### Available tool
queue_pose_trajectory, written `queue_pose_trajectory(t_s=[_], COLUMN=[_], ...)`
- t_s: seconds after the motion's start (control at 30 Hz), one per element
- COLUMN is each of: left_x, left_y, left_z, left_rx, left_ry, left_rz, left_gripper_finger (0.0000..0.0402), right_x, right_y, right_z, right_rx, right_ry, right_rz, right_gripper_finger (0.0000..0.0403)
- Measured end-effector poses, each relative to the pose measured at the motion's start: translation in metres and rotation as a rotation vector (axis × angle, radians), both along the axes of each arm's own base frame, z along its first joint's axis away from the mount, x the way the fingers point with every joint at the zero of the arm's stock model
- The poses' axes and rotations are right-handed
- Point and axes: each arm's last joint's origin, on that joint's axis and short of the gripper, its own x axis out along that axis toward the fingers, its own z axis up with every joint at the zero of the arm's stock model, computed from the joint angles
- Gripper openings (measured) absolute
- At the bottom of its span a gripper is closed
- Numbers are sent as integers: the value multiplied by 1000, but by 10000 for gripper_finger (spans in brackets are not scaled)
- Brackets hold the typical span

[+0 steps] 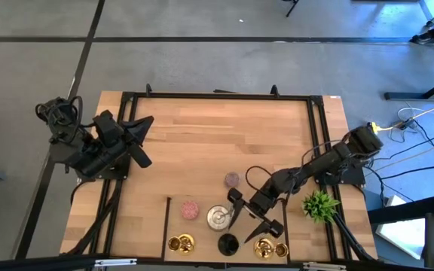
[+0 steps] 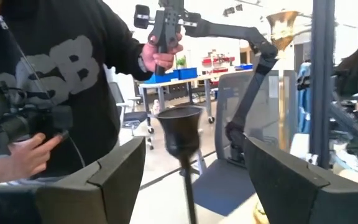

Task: Pick & Place candle stick holders
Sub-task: Put the red scented candle on the shelf

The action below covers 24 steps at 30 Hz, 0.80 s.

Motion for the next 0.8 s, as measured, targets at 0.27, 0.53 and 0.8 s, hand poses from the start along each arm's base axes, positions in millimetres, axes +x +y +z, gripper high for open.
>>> queue_pose_trajectory(t_s=[0.27,0.53,0.8], left_x=[1,0,-1], left_y=[2,7,17], left_z=[0,2,4], left_rx=[0,-4,39], left_ry=[0,-5,44], left_rz=[14,27,67], left_gripper_finger=[5,5,5], right_x=[-14,-31,-44], right_y=[-31,-81,-131], right_z=[4,36,64], right_rx=[-10,116,349], right_ry=[-18,-16,82], right_rz=[-50,-147,-351], right_gripper_finger=[276,275,275])
